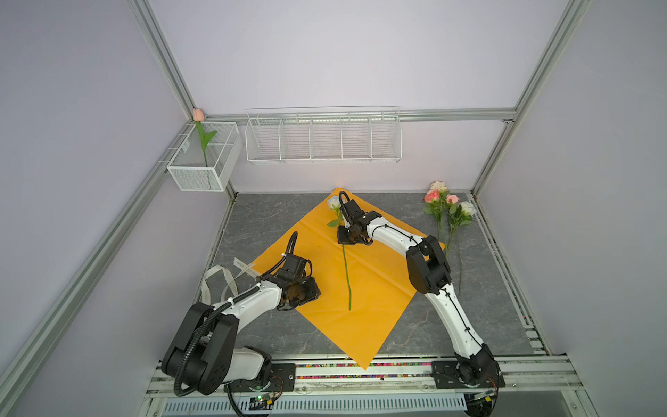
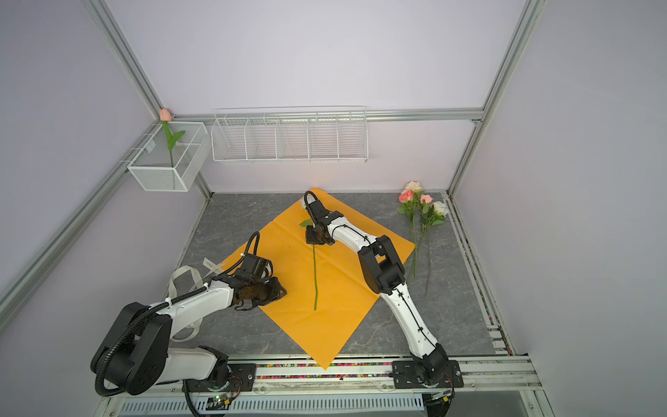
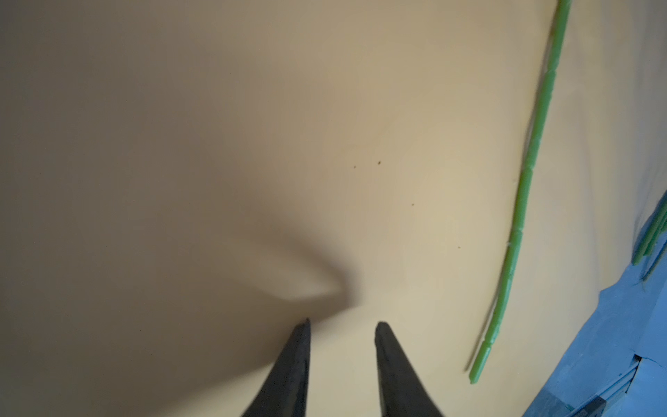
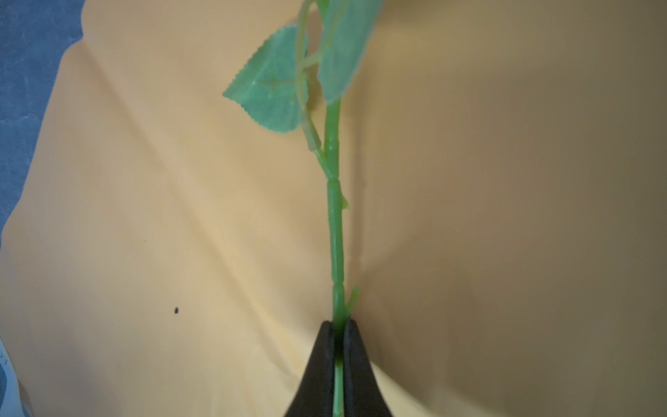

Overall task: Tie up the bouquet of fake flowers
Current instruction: 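Lower the white rose onto the sheet and open the right gripper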

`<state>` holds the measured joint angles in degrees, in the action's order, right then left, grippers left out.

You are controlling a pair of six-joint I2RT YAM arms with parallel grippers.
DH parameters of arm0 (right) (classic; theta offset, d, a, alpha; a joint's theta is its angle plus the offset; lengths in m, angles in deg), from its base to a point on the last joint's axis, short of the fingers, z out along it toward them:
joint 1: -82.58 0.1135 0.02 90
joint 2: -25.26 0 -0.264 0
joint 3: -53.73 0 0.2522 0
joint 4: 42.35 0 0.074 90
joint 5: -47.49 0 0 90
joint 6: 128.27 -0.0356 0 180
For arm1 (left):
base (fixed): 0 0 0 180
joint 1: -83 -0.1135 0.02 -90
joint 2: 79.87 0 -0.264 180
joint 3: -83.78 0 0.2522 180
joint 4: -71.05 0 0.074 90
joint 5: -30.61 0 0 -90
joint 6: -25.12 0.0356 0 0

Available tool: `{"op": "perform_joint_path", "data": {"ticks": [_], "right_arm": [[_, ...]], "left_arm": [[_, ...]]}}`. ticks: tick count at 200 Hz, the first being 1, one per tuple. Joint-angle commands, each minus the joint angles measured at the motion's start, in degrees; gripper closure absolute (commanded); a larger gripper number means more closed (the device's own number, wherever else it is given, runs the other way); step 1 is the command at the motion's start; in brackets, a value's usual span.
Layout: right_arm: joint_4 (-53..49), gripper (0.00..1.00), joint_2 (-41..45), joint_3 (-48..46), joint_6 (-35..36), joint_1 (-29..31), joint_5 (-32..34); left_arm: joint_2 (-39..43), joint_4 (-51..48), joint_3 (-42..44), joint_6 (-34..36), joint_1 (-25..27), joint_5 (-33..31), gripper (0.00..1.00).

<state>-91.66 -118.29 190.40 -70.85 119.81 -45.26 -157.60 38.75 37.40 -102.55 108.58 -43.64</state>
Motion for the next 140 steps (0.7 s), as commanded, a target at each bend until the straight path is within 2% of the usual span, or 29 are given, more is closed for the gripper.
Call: {"op": "perform_joint_path", "data": {"ticks": [1, 58, 86, 140], "right_arm": [[-2.7, 0.91, -1.2, 1.6, -0.4, 0.0, -2.2], [-1.2, 0.92, -2.4, 5.8, -3.3, 0.6, -3.4], [-3.7, 0.92, -5.9, 9.3, -2.5, 0.8, -3.0], [-6.8, 0.89, -7.5, 10.3, -0.4, 0.9, -2.4]], "left_arm": [[0.1, 0.8, 2.6, -0.5, -0.2, 1.6, 0.69], [3.4, 2.0, 5.8, -2.7, -0.1, 2.5, 0.71], [3.9, 1.1, 5.7, -2.4, -0.1, 2.1, 0.71], [5.4, -0.7, 5.0, -2.6, -0.2, 1.7, 0.71]]}}
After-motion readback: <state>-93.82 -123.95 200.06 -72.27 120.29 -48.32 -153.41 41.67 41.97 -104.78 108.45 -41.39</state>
